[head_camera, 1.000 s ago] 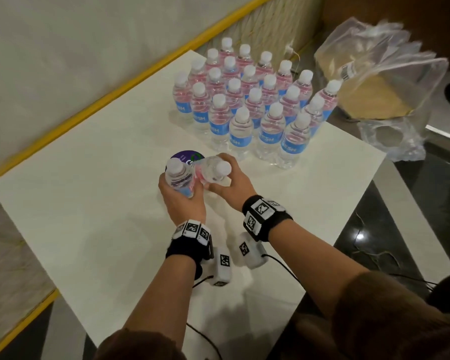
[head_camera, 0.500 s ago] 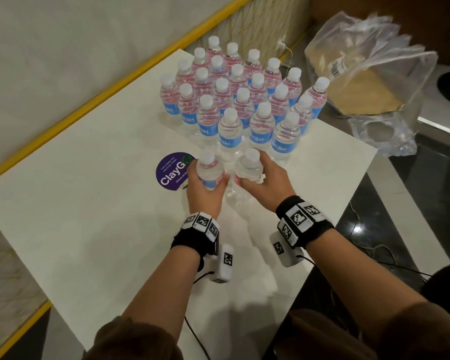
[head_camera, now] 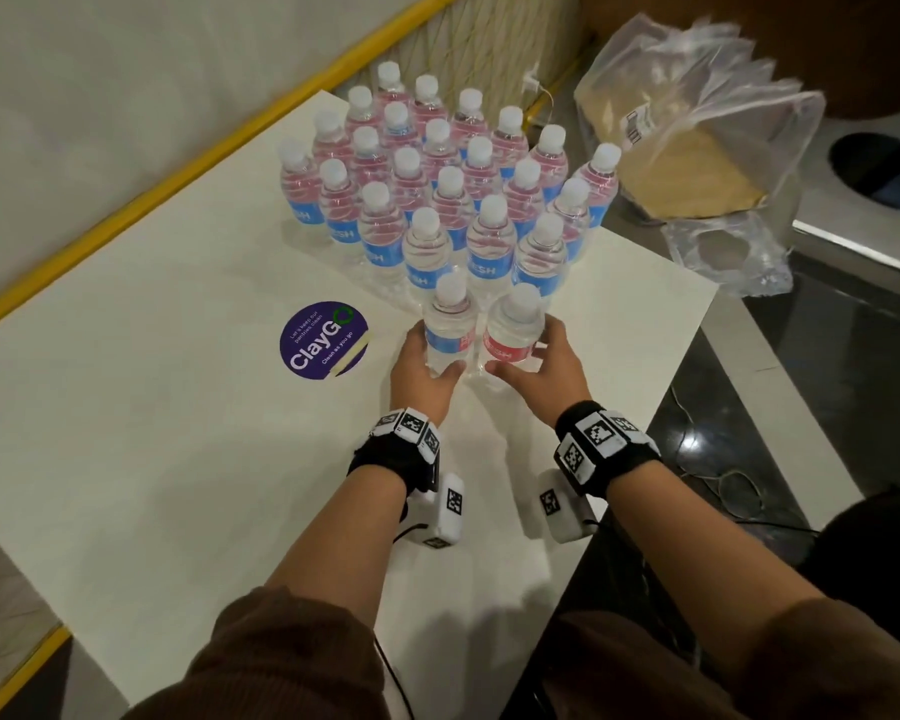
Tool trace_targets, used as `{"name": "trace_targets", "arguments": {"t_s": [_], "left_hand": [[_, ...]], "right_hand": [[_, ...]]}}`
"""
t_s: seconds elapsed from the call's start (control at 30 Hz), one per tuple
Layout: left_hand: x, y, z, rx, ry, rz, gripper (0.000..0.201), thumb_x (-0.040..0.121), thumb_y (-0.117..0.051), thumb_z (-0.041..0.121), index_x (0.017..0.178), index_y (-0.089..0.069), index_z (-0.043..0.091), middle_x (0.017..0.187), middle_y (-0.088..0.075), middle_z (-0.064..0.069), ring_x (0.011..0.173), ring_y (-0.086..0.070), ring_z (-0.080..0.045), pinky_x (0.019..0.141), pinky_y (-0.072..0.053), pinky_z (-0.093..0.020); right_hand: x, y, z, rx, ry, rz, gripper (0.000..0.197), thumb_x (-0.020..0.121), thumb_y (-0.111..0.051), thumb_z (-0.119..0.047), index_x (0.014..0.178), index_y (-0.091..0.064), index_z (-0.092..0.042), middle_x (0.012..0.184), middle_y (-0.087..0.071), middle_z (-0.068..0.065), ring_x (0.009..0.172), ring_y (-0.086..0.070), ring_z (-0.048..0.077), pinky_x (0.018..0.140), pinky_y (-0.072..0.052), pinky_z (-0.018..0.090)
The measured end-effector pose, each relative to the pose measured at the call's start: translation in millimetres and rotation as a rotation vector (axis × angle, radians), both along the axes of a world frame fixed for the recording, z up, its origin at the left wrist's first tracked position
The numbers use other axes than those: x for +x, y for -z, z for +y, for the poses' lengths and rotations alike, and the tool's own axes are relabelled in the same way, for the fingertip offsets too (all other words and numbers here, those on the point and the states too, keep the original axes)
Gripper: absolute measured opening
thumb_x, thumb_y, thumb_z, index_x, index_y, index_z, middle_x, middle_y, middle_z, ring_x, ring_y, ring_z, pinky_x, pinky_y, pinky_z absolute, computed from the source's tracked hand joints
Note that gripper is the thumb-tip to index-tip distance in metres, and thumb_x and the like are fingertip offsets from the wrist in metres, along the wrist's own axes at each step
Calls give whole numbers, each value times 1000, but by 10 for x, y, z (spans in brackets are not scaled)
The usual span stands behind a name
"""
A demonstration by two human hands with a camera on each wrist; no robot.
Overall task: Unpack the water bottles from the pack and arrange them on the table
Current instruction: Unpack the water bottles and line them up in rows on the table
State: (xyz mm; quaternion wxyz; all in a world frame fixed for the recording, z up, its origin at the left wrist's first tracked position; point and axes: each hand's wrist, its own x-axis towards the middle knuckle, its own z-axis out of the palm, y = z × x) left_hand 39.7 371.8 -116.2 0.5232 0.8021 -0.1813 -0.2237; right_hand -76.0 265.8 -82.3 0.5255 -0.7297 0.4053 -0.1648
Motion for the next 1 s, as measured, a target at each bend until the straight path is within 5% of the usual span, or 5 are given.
{"name": "trace_targets", "arguments": {"t_s": [0.4, 0.53, 0.67, 0.8, 1.0], "left_hand": [[168, -95, -24, 85, 108, 29, 77, 82, -68, 11, 145, -25, 18, 146, -43, -5, 133, -43, -22, 108, -37, -33], [190, -100, -37, 137, 151, -56, 77, 76, -75, 16, 141, -34, 16, 137, -47, -8, 123, -51, -26, 102, -43, -37], [168, -74, -26, 186, 160, -138, 72, 70, -80, 26, 131, -44, 11, 124, -47, -12, 112, -54, -28, 98, -45, -37], [140, -27, 16, 121, 191, -16, 71, 72, -76, 11, 130, -34, 11, 122, -52, -4, 115, -54, -24, 94, -43, -29], [81, 73, 40, 198, 208, -134, 76, 65, -84, 21, 128, -43, 10, 124, -51, -11, 113, -54, -29, 98, -46, -45]], "right_hand": [[-114, 133, -21, 58, -30, 28, 77, 81, -72, -21, 142, -26, -22, 141, -46, 2, 126, -47, 18, 95, -39, 26], [-33, 62, 27, 38, 11, -85, 79, 74, -79, -22, 138, -33, -22, 127, -48, -9, 112, -48, 7, 91, -38, 20], [-9, 70, 0, -6, 44, -80, 71, 73, -78, -33, 133, -42, -23, 131, -51, -2, 115, -51, 15, 96, -44, 30], [-172, 36, -42, 54, -7, -108, 67, 79, -74, -21, 135, -38, -24, 126, -55, -5, 114, -53, 14, 94, -48, 31], [-266, 39, -97, 86, -59, -85, 77, 77, -76, -21, 137, -28, -29, 128, -48, -10, 119, -47, 10, 96, -45, 36]]}}
